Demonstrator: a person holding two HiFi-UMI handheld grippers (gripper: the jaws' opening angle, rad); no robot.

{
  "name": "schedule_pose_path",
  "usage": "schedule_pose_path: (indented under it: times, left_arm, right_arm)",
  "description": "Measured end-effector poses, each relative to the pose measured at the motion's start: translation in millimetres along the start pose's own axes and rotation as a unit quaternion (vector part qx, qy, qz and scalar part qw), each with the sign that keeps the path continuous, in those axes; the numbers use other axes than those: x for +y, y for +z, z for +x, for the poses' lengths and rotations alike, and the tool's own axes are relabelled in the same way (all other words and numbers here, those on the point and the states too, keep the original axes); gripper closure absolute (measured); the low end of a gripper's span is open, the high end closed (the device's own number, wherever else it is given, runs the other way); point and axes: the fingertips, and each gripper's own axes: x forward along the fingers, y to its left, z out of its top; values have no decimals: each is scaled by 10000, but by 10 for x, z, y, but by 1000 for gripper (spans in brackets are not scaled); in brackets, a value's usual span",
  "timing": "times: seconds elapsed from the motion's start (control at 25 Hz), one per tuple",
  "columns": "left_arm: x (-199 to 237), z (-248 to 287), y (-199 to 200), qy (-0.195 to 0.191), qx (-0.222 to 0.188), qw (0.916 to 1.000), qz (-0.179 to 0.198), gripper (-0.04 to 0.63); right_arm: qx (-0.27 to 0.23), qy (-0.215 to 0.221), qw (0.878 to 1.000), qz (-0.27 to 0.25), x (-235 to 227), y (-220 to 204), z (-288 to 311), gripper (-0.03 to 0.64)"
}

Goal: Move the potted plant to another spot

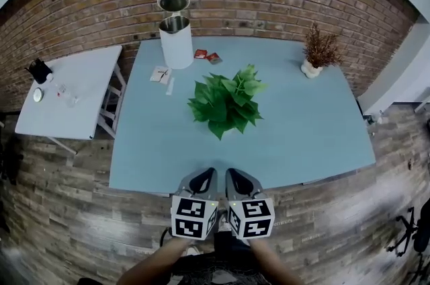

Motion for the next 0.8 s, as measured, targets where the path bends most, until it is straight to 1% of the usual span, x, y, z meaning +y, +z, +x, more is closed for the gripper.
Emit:
schedule_pose_path:
  times: [0.2, 0.36, 0.56, 0.8]
  left_arm:
    - [36, 228, 22, 238, 67, 9997, -46, 598]
    - [64, 394, 29, 446, 111, 9989, -64, 598]
    - [114, 514, 26, 725, 187, 9971, -148, 598]
    - [226, 496, 9, 971, 267, 9947, -198, 598]
  right_arm:
    - [85, 253, 9996, 8, -184, 38, 199, 611]
    - [140, 395, 9991, -84, -340, 66, 333, 607]
    - [205, 582, 9978, -242, -461, 74, 477, 567]
    - [93, 616, 9970, -453, -508, 202, 688, 521]
